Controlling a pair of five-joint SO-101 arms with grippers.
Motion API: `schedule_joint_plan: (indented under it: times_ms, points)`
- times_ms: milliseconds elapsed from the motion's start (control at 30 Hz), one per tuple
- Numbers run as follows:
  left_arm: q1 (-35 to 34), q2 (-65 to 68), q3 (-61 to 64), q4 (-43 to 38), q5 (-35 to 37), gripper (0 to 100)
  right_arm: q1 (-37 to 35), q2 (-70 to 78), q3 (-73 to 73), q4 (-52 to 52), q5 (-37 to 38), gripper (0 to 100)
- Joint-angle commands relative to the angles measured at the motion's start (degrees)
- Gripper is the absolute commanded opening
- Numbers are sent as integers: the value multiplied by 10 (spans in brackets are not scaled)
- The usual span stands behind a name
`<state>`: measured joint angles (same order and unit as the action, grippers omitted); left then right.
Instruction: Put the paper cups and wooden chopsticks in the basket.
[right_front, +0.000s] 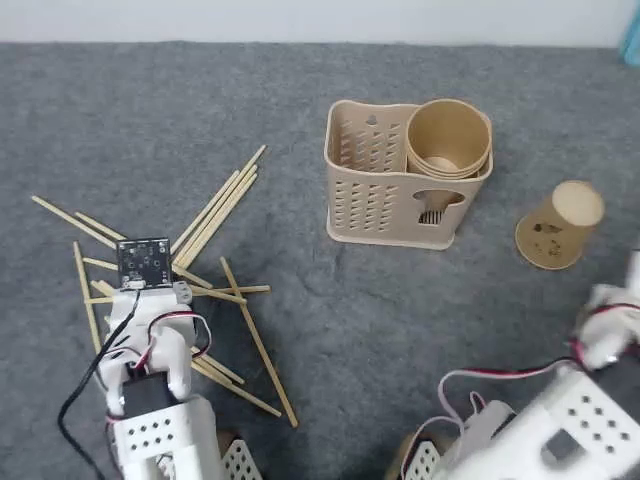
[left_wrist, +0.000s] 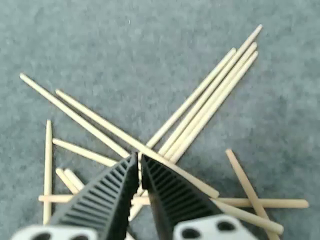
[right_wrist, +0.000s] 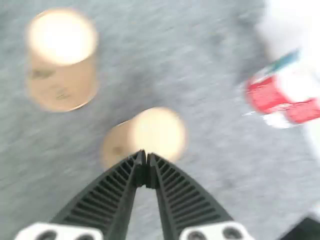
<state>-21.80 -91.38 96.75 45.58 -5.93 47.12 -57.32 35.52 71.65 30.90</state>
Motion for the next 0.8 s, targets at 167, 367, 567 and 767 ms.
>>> schedule_joint_plan:
  times_ms: [167,367,567,767]
  points:
    - [7,-9,-1,-12,-8,16,88,329,-221,-15,21,6]
    - [9,-9,0,-11,-9,16,102,466,-302,30,61,6]
    - [9,-5,1,-8,-8,16,107,524,-312,5,69,6]
    - [8,-8,1,6,-9,16,120,551,-313,-15,105,6]
